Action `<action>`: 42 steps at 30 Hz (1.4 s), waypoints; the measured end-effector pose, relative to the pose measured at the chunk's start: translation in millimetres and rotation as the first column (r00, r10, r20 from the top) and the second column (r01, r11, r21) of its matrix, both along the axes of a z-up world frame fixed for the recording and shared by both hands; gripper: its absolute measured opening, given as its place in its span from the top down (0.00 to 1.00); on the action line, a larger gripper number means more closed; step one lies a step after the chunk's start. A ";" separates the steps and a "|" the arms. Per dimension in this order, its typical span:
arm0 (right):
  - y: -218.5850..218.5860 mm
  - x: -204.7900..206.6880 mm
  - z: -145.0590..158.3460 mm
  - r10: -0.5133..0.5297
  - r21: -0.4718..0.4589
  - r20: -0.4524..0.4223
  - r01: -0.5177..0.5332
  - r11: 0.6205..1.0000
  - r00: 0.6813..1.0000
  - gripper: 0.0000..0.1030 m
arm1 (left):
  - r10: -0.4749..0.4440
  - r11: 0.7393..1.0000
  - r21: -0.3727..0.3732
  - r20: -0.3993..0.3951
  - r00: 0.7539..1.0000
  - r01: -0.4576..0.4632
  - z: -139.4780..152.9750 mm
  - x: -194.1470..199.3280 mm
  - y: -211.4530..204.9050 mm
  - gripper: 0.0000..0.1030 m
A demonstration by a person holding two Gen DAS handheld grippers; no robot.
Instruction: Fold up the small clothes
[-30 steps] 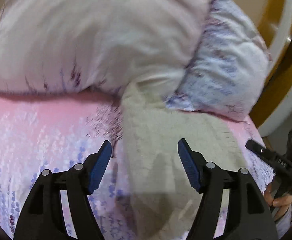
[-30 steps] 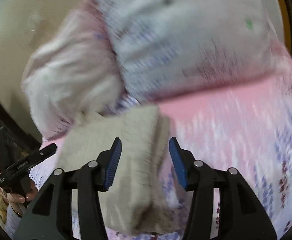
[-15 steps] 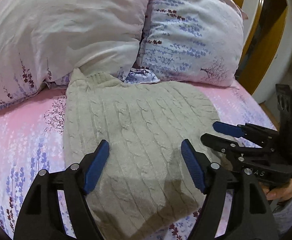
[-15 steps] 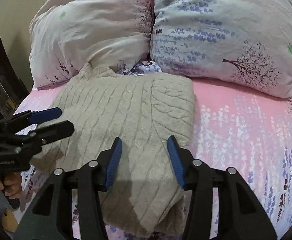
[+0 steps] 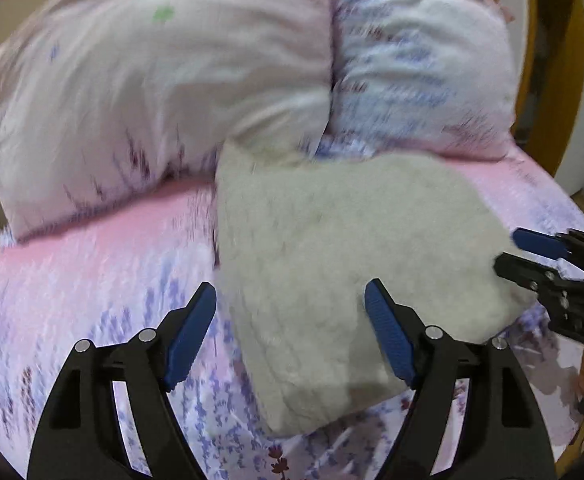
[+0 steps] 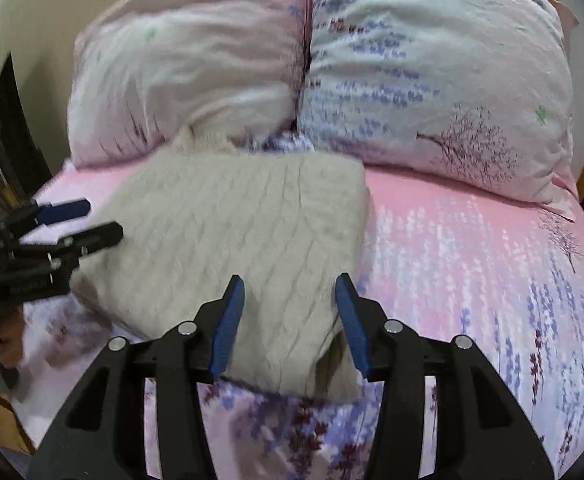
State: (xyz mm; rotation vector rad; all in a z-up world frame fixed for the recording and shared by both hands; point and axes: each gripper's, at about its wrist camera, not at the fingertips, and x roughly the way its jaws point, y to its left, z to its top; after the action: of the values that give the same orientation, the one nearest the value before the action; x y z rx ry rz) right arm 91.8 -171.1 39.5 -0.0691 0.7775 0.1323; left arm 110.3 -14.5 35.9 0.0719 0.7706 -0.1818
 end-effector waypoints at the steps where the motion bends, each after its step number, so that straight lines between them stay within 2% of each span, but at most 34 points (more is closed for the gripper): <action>1: 1.3 1.5 -6.6 -0.015 -0.023 -0.021 0.015 1.000 1.000 0.53 | 0.008 1.000 -0.006 -0.028 1.000 -0.008 -5.4 4.3 0.6 0.24; 3: 2.3 2.6 -13.5 -0.038 -0.047 -0.032 0.036 0.998 0.999 0.52 | 0.016 0.999 -0.027 -0.061 0.998 -0.018 -14.3 8.1 1.7 0.24; 7: 10.3 3.1 -17.6 -0.050 -0.103 -0.019 0.048 0.994 0.999 0.49 | 0.016 1.000 -0.019 -0.057 0.998 -0.017 -14.9 10.0 1.6 0.24; 8: 10.0 -0.1 -14.1 -0.056 -0.089 -0.013 0.055 0.995 0.998 0.46 | 0.023 0.999 -0.032 -0.059 0.998 -0.025 -13.1 6.5 5.7 0.24; 9: 7.5 -4.2 -9.9 -0.066 -0.061 -0.005 0.065 0.996 0.998 0.43 | 0.026 0.999 -0.038 -0.058 0.998 -0.028 -12.0 4.7 8.3 0.24; 11: 1.0 -12.6 -3.6 -0.085 -0.003 0.008 0.085 0.996 0.996 0.25 | 0.044 0.999 -0.021 -0.044 0.998 -0.045 -10.1 -7.8 14.7 0.24; 13: -6.1 -22.7 2.3 -0.111 0.043 0.020 0.110 0.993 0.994 0.19 | 0.054 0.998 -0.007 -0.043 0.998 -0.055 -10.9 -16.1 16.3 0.22; 14: -8.5 -26.8 4.0 -0.123 0.053 0.021 0.122 0.991 0.992 0.12 | 0.059 0.998 -0.010 -0.045 0.997 -0.060 -11.5 -23.4 19.1 0.22; 16: -10.8 -36.4 4.9 -0.156 0.056 0.010 0.155 0.986 0.988 0.05 | 0.063 0.998 -0.019 -0.048 0.997 -0.064 -11.6 -32.0 22.3 0.21; 22: -6.7 -49.5 -4.6 -0.194 0.021 -0.056 0.196 0.980 0.979 0.02 | 0.079 0.997 0.007 -0.055 0.995 -0.079 -18.3 -54.9 21.7 0.13; 26: 0.8 -54.0 -15.5 -0.238 -0.036 -0.080 0.236 0.971 0.968 0.02 | 0.101 0.994 0.039 -0.067 0.993 -0.099 -28.4 -60.2 17.3 0.11; 28: 3.1 -54.3 -21.4 -0.236 -0.035 -0.102 0.233 0.972 0.966 0.02 | 0.116 0.992 0.065 -0.072 0.991 -0.112 -33.0 -61.5 15.1 0.05; 34: 10.3 -51.5 -35.4 -0.251 -0.058 -0.164 0.245 0.968 0.954 0.02 | 0.124 0.992 0.050 -0.118 0.985 -0.119 -44.7 -60.4 16.2 0.05; 42: 13.2 -52.8 -36.4 -0.257 -0.063 -0.162 0.249 0.966 0.953 0.02 | 0.123 0.992 0.029 -0.146 0.982 -0.120 -48.3 -56.8 20.0 0.01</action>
State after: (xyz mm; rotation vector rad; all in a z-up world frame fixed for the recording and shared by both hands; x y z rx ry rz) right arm 39.0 -157.8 3.2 0.0025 0.9518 -0.1240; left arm 53.5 5.4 -12.3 0.0299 0.9222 -0.0635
